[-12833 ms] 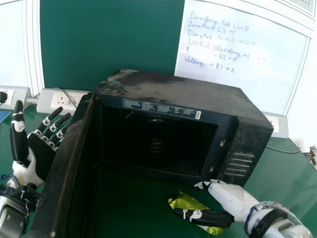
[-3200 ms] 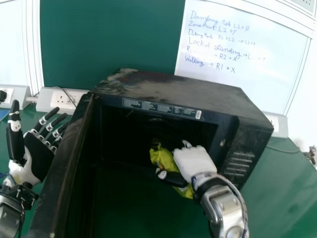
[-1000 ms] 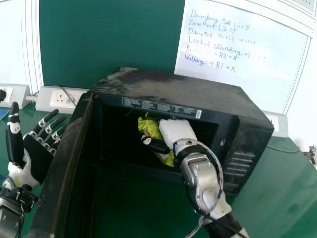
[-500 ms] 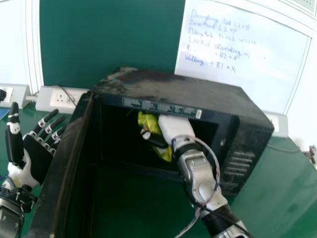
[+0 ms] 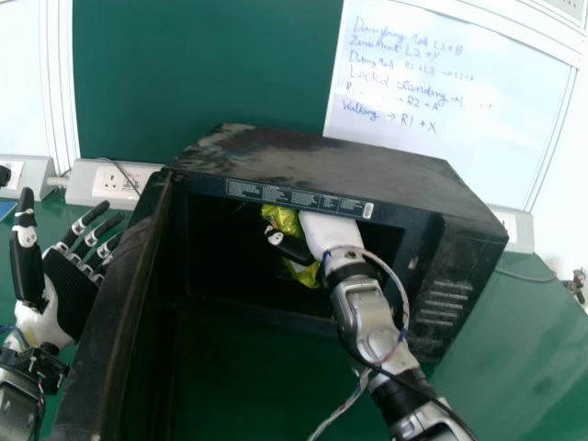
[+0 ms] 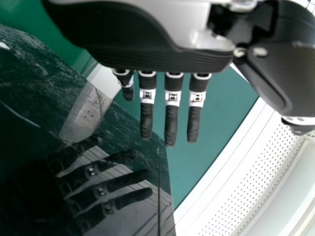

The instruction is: Put biscuit inside oven

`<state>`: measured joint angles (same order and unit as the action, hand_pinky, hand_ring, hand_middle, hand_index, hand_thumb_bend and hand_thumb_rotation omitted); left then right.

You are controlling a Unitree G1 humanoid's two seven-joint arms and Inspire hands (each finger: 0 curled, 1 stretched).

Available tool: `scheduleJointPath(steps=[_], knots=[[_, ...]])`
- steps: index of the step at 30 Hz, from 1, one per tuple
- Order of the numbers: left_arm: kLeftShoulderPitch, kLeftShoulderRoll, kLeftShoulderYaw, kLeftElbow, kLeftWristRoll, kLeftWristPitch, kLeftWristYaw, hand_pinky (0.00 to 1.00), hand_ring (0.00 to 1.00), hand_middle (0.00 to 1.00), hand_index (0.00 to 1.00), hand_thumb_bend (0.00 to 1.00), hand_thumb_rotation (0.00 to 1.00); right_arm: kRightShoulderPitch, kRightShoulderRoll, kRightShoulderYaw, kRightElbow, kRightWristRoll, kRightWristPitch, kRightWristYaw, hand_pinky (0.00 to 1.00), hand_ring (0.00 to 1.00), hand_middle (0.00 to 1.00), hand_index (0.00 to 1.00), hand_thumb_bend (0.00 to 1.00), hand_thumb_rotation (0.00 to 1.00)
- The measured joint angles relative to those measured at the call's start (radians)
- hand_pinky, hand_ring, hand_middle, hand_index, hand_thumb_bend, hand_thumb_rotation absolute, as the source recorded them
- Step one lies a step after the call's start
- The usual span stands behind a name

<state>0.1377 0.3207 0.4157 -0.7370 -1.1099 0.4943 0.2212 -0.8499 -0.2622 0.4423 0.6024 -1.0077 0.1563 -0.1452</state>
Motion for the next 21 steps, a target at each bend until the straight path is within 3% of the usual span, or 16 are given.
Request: scheduleJointPath(steps=[11,21], knots=[[0.000,0.001,0.000,-0.001,-0.001,0.000,0.006,0.78,0.73,0.70,0.71,0.47,0.26,-0.011,0.014,0.028,0.078,0.034,-0.007,-0.045,0.54,0.45,0.50,0.49,0.52,0.00],[0.000,0.001,0.000,-0.001,-0.004,0.000,0.005,0.80,0.74,0.72,0.73,0.43,0.28,-0.038,0.017,0.044,0.159,0.041,-0.015,-0.102,0.51,0.45,0.51,0.47,0.52,0.00]])
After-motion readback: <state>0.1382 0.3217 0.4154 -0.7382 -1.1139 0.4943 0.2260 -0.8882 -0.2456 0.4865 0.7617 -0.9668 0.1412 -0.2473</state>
